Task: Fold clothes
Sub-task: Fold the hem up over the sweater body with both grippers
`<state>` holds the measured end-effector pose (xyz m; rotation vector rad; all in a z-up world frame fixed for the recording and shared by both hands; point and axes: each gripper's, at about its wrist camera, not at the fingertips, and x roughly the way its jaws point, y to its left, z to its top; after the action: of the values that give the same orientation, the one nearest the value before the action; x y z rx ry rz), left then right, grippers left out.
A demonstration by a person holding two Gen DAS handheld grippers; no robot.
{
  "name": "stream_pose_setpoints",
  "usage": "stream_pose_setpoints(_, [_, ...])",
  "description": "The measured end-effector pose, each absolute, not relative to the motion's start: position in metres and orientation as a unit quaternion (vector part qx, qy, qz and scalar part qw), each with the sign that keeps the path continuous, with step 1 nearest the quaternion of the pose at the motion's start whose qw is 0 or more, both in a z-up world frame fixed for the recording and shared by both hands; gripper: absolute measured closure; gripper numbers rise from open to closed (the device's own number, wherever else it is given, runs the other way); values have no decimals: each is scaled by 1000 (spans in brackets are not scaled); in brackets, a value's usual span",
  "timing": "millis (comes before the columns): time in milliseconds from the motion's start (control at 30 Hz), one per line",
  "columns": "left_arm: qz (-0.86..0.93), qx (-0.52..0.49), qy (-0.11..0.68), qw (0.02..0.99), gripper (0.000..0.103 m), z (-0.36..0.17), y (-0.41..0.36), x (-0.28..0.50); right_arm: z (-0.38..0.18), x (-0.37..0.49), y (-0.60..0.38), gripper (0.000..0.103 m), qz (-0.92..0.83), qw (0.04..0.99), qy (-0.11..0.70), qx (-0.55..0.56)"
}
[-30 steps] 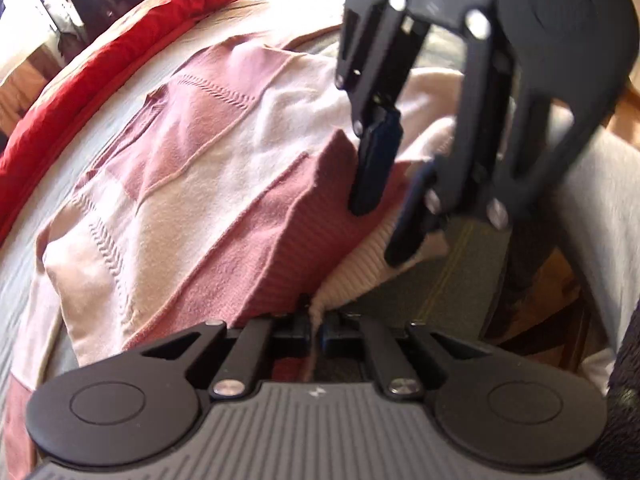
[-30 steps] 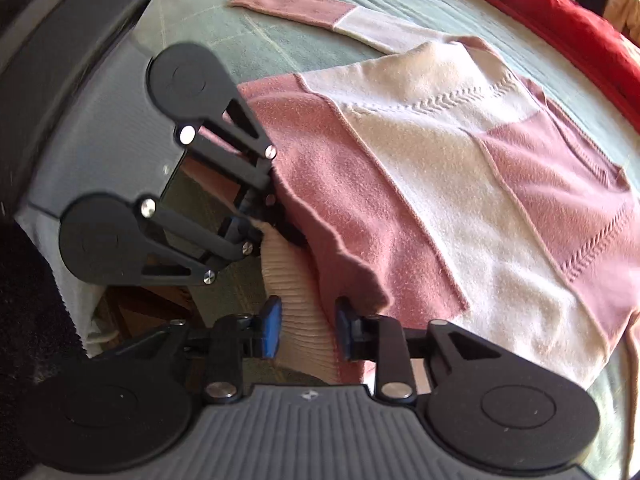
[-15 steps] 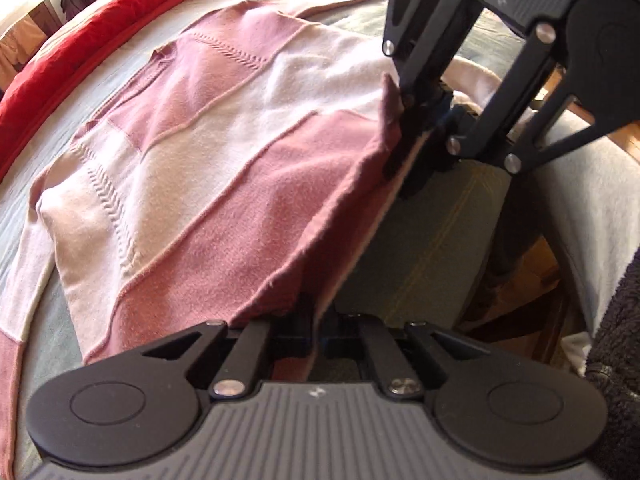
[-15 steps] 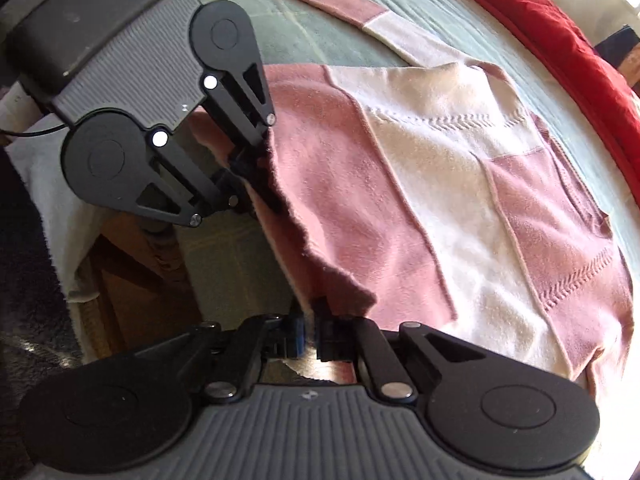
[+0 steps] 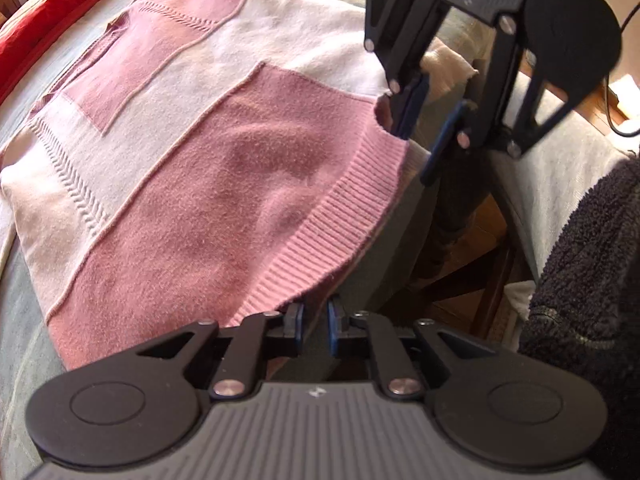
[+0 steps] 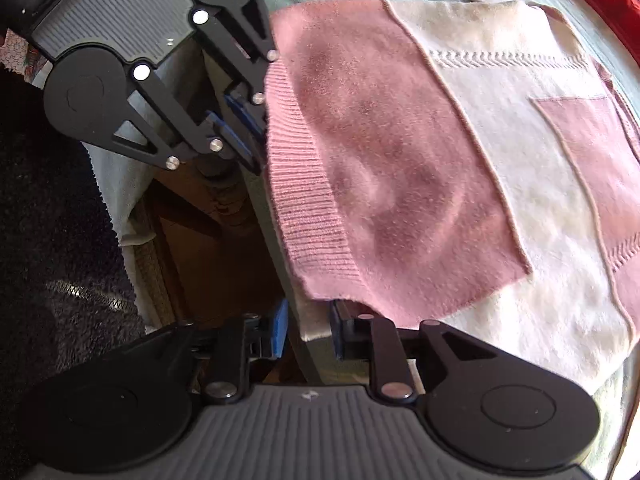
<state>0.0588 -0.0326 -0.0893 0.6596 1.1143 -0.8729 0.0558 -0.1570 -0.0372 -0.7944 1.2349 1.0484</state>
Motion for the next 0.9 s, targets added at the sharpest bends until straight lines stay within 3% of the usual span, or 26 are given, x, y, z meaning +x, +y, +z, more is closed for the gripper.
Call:
stream_pose_setpoints(133, [-388,301,505,710,90,-68,-14,50,-9,75,-197,68,413,655,543,-324])
stream_pose_setpoints(267, [-372,303,498,722,85,-46,3,48,2,107,-238,67,355,693,548,-305])
stream_pose_setpoints(333, [-354,304,490,737,74,-41,10,52,-1,112,-254,65,329,703,555,-299])
stream_pose_setpoints(533, [-265,256,512,776,74,-68,28,100,-30,111,-284,58,266,709,591,-276])
stream_pose_setpoints(700, [-209,194,549,786,75,-93,48,121,-48,113,-328,58,221,732,625,-158])
stream_pose_setpoints(733, [-201,196,547,788,79,-93,46,121,-49,114,-339,58,212,737,630,-126])
stream_pose_setpoints(900, [-284,240,490,788,72,-66,2,104,-68,109,-365,58,197,732,650,-41])
